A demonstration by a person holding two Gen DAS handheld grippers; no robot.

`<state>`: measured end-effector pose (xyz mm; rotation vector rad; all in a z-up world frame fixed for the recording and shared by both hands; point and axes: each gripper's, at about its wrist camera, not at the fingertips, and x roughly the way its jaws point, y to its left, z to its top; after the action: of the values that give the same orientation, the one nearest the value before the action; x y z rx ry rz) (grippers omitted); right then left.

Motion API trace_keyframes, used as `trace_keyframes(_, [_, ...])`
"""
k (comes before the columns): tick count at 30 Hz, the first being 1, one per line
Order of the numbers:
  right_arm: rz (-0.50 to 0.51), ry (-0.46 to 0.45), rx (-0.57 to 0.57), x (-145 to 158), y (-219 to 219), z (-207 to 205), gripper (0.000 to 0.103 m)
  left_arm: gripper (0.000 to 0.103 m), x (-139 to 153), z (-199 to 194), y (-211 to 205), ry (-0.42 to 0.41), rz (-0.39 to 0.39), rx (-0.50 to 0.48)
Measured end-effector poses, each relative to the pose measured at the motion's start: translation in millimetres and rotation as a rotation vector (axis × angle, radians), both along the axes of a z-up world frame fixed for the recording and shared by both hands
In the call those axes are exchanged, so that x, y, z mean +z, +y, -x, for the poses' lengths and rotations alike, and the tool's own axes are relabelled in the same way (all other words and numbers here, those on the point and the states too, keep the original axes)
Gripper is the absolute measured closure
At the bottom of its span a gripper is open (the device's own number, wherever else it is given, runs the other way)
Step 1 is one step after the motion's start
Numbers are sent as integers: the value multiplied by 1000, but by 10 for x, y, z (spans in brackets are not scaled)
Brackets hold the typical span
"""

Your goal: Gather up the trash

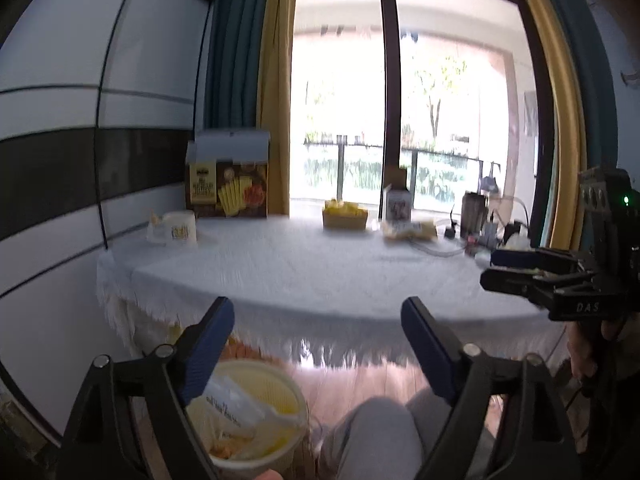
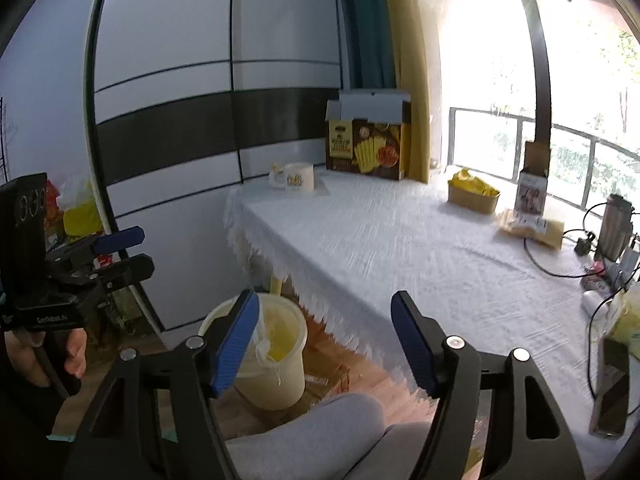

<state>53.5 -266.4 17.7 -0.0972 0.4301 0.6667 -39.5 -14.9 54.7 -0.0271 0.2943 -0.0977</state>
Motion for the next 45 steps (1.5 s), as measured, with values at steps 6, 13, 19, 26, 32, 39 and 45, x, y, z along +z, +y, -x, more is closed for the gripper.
trace_keyframes(6, [-15,-47,-11,153,-74,113,31,10,77,100,45,-69,80,-45])
trace_keyframes(13, [-27,-77,-8,223,-68,190,28,8,26,119,150,-95,80,14])
trace_keyframes(19, [-28,-81,5,164,50,130,28,7,-91,72,265,-84,104,7])
trace_keyframes(26, [-18,-37,15,19,211,-66,28,7,-186,6,390,-66,114,15])
trace_keyframes(32, [-5,-14,28,-68,367,-159,28,7,-250,-16,439,-53,126,17])
trace_keyframes(39, [-2,-1,34,-120,468,-187,28,7,-285,-52,449,-42,137,21])
trace_keyframes(45, [-8,6,42,-137,503,-175,28,7,-291,-56,419,-29,123,9])
